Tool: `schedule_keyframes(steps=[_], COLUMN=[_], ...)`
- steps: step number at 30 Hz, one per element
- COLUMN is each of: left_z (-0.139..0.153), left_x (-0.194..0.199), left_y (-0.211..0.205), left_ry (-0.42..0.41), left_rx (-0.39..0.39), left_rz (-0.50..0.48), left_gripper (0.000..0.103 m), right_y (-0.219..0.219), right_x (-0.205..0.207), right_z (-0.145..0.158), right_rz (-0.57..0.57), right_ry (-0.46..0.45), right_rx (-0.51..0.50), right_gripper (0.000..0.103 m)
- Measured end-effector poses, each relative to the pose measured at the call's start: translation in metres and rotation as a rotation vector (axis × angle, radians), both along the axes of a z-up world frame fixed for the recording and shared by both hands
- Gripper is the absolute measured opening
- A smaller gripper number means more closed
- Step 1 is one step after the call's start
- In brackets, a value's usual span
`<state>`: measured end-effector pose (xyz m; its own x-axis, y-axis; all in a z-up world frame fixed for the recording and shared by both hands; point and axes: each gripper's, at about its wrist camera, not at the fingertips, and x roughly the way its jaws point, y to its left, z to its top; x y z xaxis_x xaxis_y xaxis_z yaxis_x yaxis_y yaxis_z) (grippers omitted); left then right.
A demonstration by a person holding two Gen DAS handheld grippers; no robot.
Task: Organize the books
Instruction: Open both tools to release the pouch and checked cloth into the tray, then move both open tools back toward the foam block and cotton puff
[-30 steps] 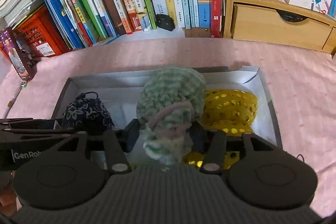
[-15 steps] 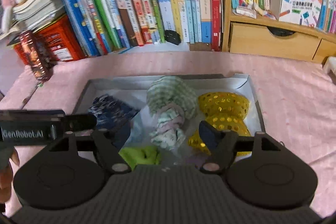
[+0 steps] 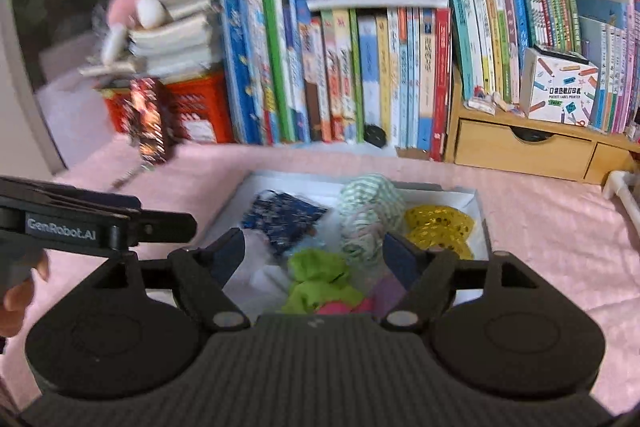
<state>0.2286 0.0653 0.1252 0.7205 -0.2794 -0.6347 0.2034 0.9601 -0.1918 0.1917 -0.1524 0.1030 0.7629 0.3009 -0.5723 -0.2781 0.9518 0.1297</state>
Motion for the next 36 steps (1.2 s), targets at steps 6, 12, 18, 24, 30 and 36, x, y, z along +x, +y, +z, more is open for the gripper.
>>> schedule_keyframes(steps=[6, 12, 18, 24, 30, 36], left_z=[-0.009, -0.029, -0.056, -0.076, -0.094, -0.104], left_x=[-0.053, -0.109, -0.156, -0.171, -0.162, -0.149], left_y=[0.002, 0.007, 0.006, 0.005, 0.002, 0.003], left_ry=[-0.074, -0.181, -0.252, -0.241, -0.198, -0.162], left_rx=[-0.01, -0.027, -0.002, 0.004, 0.05, 0.039], left_rz=[-0.008, 0.043, 0.118, 0.172, 0.208, 0.236], left_gripper=[0.088, 0.091, 0.092, 0.094, 0.094, 0.094], right_y=[-0.007, -0.014, -0.01, -0.003, 0.004, 0.006], right_x=[-0.052, -0.097, -0.129, -0.14, -0.134, -0.119], right_z=[-0.013, -0.036, -0.053, -0.064, -0.083, -0.092], right_rz=[0.013, -0.038, -0.06, -0.045, -0.072, -0.092], right_ry=[-0.103, -0.168, -0.221, -0.219, -0.166, -0.116], right_rx=[0.033, 0.058, 0.025, 0.014, -0.042, -0.049], right_gripper=[0.085, 0.087, 0.095, 0.095, 0.096, 0.096])
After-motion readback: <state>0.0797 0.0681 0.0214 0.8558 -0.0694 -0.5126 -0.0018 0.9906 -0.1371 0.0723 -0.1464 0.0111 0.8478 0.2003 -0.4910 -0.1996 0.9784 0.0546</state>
